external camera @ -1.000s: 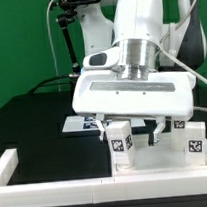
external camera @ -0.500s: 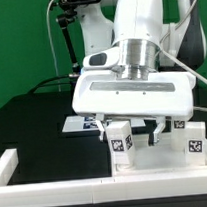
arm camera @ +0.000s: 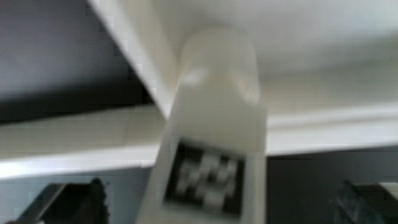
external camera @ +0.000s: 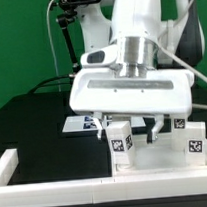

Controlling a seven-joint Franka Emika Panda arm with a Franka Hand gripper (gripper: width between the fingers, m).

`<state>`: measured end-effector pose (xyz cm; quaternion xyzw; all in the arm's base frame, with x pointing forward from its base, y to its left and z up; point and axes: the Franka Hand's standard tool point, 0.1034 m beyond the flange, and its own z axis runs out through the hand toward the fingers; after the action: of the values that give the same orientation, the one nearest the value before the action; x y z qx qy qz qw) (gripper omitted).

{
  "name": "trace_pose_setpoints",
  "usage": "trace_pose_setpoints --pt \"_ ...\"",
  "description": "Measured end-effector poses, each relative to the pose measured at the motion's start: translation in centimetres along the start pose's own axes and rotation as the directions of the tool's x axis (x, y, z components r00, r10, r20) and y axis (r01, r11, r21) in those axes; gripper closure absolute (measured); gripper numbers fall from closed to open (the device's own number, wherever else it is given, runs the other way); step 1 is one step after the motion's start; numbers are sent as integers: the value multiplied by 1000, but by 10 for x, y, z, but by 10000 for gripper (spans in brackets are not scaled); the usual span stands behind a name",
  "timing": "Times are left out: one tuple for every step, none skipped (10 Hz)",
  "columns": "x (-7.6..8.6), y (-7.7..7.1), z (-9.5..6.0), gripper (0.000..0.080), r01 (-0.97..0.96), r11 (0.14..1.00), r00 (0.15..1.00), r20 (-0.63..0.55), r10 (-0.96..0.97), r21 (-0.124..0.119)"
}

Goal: Assemble square table

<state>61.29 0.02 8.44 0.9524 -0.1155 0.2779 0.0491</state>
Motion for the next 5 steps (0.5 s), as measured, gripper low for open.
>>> trace_pose_setpoints --pt "13 8 -12 150 -38 999 998 54 36 32" --pt "22 5 -18 150 -70 996 995 70 66 61" --pt "27 6 -18 150 -70 995 993 105 63 74" --pt "28 7 -14 150 -97 991 973 217 77 87" --pt "34 3 -12 150 -116 988 946 313 78 103"
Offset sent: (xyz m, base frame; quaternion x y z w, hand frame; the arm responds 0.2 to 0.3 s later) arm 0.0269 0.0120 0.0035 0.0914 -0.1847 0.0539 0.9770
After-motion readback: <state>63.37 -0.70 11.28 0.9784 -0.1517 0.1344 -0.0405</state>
